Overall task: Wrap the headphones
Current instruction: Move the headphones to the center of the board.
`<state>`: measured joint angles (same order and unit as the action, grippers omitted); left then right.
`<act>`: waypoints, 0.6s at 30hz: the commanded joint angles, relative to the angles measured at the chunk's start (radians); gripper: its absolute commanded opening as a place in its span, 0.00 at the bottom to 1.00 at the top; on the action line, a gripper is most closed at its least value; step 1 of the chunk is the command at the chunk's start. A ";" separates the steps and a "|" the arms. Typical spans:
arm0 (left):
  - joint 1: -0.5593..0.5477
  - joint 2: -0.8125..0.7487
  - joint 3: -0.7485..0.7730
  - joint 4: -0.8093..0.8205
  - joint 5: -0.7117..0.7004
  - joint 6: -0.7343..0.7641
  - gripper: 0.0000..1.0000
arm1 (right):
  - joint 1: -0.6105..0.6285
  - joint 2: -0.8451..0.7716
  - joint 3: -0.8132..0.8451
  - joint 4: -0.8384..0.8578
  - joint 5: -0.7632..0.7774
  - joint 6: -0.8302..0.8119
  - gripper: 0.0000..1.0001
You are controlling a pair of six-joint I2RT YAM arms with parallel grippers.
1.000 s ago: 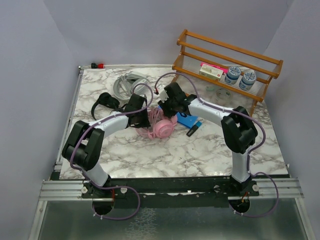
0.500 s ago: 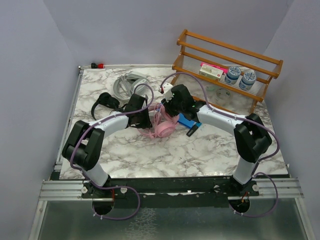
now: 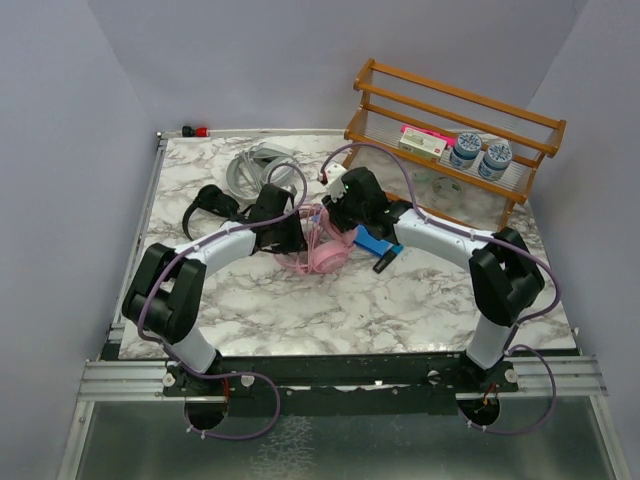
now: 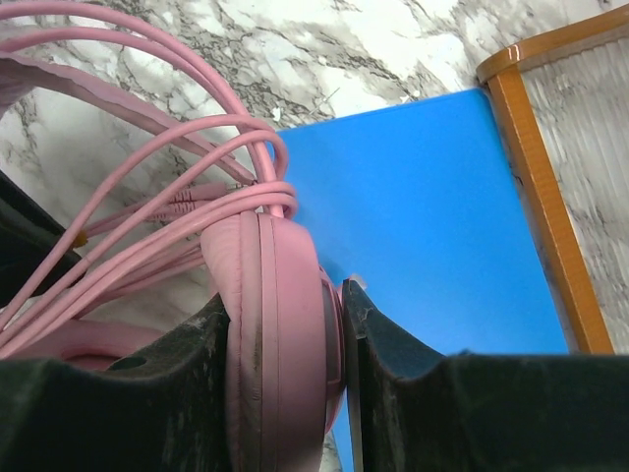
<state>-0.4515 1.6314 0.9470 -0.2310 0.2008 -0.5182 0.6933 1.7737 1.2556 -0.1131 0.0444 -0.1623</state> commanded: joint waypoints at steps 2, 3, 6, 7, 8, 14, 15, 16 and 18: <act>0.019 -0.041 0.085 -0.041 -0.045 0.023 0.32 | 0.001 0.042 0.125 0.023 -0.004 0.108 0.33; 0.020 -0.033 0.097 -0.053 -0.048 0.029 0.38 | 0.005 0.053 0.137 0.016 -0.001 0.115 0.36; 0.022 -0.019 0.132 -0.099 -0.076 0.044 0.48 | 0.018 0.084 0.167 -0.006 0.022 0.130 0.41; 0.023 -0.029 0.130 -0.102 -0.089 0.048 0.51 | 0.020 0.095 0.180 -0.017 0.025 0.130 0.42; 0.024 -0.041 0.126 -0.102 -0.102 0.049 0.53 | 0.021 0.106 0.192 -0.028 0.029 0.130 0.42; 0.064 -0.108 0.121 -0.152 -0.184 0.063 0.59 | 0.029 0.155 0.243 -0.068 0.060 0.124 0.42; 0.075 -0.120 0.121 -0.163 -0.193 0.065 0.59 | 0.029 0.163 0.253 -0.073 0.064 0.124 0.43; 0.086 -0.130 0.118 -0.170 -0.194 0.066 0.59 | 0.029 0.170 0.259 -0.076 0.067 0.125 0.43; 0.108 -0.152 0.111 -0.172 -0.190 0.070 0.59 | 0.031 0.182 0.274 -0.080 0.069 0.125 0.42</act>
<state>-0.3843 1.5517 1.0592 -0.3611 0.0612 -0.4690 0.7147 1.9396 1.4628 -0.2024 0.0860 -0.0677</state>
